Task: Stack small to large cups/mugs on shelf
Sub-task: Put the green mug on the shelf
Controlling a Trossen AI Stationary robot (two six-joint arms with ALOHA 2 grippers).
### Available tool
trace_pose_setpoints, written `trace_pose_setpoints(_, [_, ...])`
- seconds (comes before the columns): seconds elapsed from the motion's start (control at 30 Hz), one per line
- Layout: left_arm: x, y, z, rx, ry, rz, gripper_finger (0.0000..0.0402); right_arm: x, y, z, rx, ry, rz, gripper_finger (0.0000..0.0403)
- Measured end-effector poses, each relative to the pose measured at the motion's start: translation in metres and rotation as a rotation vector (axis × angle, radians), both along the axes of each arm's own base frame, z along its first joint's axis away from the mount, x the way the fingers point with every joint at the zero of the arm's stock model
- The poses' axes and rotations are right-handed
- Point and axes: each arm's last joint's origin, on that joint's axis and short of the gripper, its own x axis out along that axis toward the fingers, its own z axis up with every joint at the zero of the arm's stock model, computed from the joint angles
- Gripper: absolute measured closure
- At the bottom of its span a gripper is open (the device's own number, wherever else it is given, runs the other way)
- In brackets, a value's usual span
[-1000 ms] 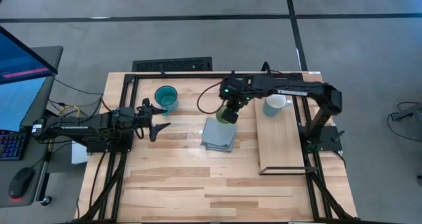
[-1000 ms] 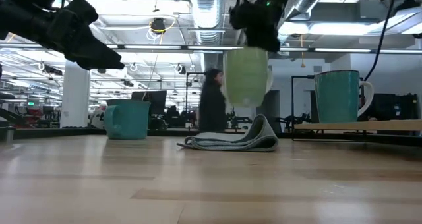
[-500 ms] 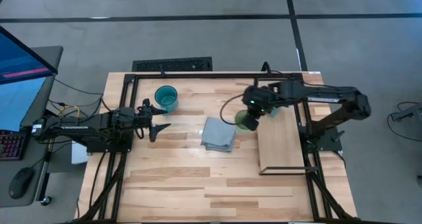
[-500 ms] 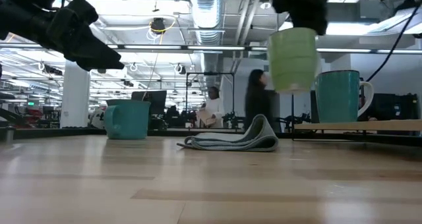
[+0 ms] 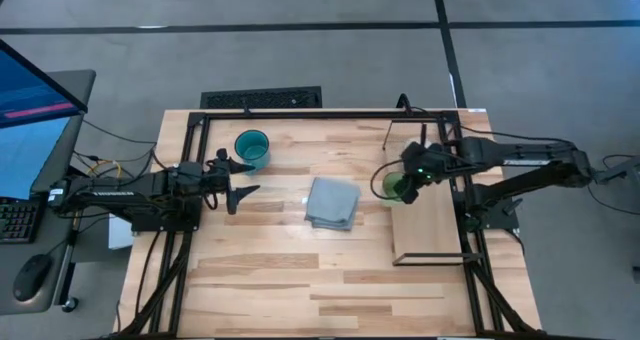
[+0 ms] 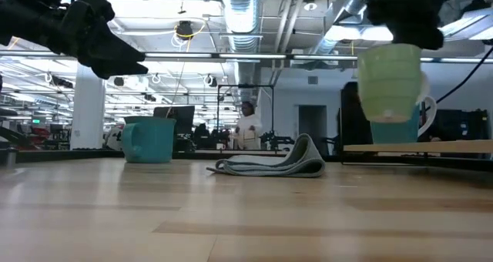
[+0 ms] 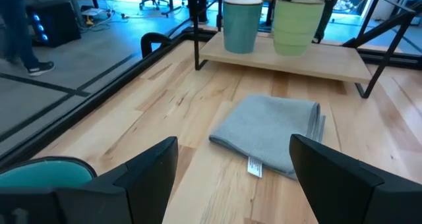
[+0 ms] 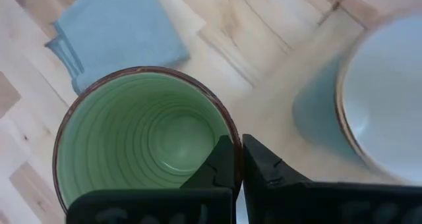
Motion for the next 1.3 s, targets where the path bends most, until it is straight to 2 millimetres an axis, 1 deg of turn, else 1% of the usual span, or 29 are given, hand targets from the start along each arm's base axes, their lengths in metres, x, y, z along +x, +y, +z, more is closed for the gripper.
trace_pose_setpoints(0.13, [0.000,0.000,0.000,-0.002,-0.004,0.001,0.0120,-0.015,0.002,-0.002,0.017,0.032,-0.058,0.0384])
trace_pose_setpoints(0.33, [0.000,0.000,0.000,-0.001,-0.003,0.005,0.0120,-0.027,0.003,-0.003,0.019,0.080,-0.119,0.0384])
trace_pose_setpoints(0.67, [0.000,0.000,0.000,0.000,0.002,0.006,0.0120,-0.036,0.002,-0.005,0.018,0.166,-0.196,0.0384])
trace_pose_setpoints(0.93, [0.000,0.000,-0.001,-0.001,0.008,0.006,0.0120,-0.038,0.002,-0.006,0.018,0.183,-0.222,0.0384])
trace_pose_setpoints(1.17, [0.000,0.000,-0.001,-0.001,0.007,0.006,0.0120,-0.041,0.002,-0.028,0.016,0.227,-0.238,0.0384])
trace_pose_setpoints(1.3, [0.000,0.000,-0.001,-0.007,0.004,0.007,0.0120,-0.044,0.002,-0.030,0.012,0.212,-0.234,0.0384])
